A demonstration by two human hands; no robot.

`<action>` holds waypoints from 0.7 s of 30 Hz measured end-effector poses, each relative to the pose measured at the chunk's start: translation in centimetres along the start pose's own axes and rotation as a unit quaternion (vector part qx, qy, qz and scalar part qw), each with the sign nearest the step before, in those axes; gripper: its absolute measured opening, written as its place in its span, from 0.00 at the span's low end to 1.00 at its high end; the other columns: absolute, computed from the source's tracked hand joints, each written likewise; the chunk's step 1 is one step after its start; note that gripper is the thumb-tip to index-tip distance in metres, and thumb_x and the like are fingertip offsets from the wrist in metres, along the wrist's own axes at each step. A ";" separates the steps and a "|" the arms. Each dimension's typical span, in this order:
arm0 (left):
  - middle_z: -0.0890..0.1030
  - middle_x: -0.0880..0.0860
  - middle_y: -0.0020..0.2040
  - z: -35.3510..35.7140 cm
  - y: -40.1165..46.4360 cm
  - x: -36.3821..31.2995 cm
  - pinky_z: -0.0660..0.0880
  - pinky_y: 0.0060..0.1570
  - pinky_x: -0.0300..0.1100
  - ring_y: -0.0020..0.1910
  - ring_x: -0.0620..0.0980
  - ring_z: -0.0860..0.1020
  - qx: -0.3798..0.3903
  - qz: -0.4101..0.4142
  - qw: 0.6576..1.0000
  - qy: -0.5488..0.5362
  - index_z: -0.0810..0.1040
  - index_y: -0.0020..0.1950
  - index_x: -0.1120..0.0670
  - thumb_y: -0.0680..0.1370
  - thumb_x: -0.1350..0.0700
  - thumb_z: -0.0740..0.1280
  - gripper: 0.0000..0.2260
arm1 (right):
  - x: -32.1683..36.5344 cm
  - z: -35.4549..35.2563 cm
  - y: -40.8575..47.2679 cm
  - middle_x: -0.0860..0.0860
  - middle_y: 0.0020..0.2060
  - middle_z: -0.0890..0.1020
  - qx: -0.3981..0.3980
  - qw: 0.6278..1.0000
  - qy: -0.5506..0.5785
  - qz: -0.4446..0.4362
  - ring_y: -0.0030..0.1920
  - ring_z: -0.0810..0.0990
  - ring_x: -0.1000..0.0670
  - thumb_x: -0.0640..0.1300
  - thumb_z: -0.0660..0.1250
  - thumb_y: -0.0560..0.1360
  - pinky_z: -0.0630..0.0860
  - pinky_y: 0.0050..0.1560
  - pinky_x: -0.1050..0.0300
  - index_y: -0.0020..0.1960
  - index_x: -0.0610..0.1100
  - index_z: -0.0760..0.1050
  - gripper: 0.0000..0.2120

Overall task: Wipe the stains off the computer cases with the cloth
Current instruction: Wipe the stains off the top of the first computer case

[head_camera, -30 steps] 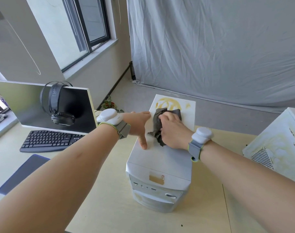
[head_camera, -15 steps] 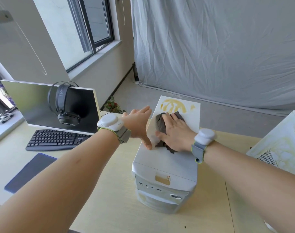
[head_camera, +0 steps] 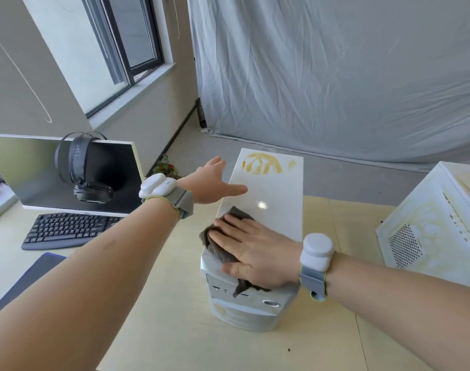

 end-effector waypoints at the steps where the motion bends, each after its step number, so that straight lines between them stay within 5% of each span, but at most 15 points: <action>1: 0.58 0.51 0.81 0.4 0.2 -0.1 0.65 0.71 0.52 0.75 0.57 0.65 0.000 -0.005 1.000 0.020 0.62 0.77 0.58 0.76 0.31 0.64 0.41 | -0.1 0.0 -0.5 0.51 0.82 0.40 0.004 1.000 -0.001 -0.003 0.81 0.35 0.50 0.61 0.49 0.84 0.38 0.80 0.51 0.83 0.49 0.39 0.34; 4: 0.71 0.56 0.67 1.7 1.6 -1.2 0.71 0.61 0.54 0.62 0.59 0.72 -0.003 -0.019 0.997 0.070 0.69 0.58 0.56 0.80 0.35 0.61 0.24 | -2.4 -0.1 -1.1 0.50 0.82 0.40 0.007 0.998 0.021 0.053 0.81 0.36 0.50 0.61 0.48 0.84 0.38 0.80 0.52 0.83 0.49 0.40 0.33; 8: 0.72 0.56 0.66 2.5 2.8 -1.5 0.69 0.66 0.56 0.66 0.61 0.71 -0.007 -0.065 0.987 0.145 0.71 0.67 0.57 0.83 0.48 0.56 0.18 | -6.9 0.0 -1.2 0.48 0.82 0.43 -0.035 0.986 0.035 0.159 0.81 0.40 0.48 0.60 0.48 0.84 0.42 0.80 0.51 0.83 0.46 0.42 0.33; 11: 0.75 0.58 0.64 2.5 3.1 -1.4 0.69 0.64 0.50 0.64 0.60 0.74 0.011 -0.080 0.986 0.144 0.75 0.63 0.60 0.84 0.58 0.53 0.14 | -9.8 0.0 -1.1 0.47 0.82 0.44 -0.067 0.967 0.052 0.239 0.82 0.42 0.47 0.58 0.48 0.84 0.41 0.80 0.51 0.83 0.45 0.44 0.32; 15: 0.78 0.57 0.62 2.5 2.9 -2.0 0.71 0.57 0.46 0.61 0.58 0.77 0.008 -0.079 0.984 0.161 0.75 0.60 0.58 0.84 0.54 0.56 0.12 | -10.5 0.2 0.8 0.43 0.82 0.50 -0.107 0.946 0.076 0.298 0.81 0.46 0.43 0.52 0.49 0.84 0.45 0.80 0.49 0.82 0.41 0.49 0.30; 18: 0.75 0.58 0.65 3.0 2.8 -2.0 0.73 0.61 0.49 0.62 0.60 0.76 -0.008 -0.098 0.986 0.138 0.69 0.70 0.60 0.82 0.49 0.60 0.20 | -9.4 0.3 -0.2 0.43 0.81 0.55 -0.132 0.951 0.073 0.268 0.80 0.50 0.43 0.47 0.51 0.82 0.50 0.79 0.49 0.80 0.40 0.54 0.27; 21: 0.72 0.57 0.67 3.5 3.3 -1.4 0.72 0.58 0.50 0.62 0.61 0.74 -0.029 -0.078 0.991 0.107 0.67 0.67 0.58 0.80 0.48 0.63 0.21 | -7.8 0.6 -2.5 0.45 0.80 0.57 -0.132 0.974 0.084 0.162 0.81 0.51 0.46 0.42 0.53 0.81 0.47 0.79 0.54 0.80 0.39 0.57 0.27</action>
Point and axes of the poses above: each hand's wrist, its own y-axis towards the middle knuckle, its own z-axis out of the palm, x = y × z, the point moved 1 cm from there along y, towards the middle knuckle
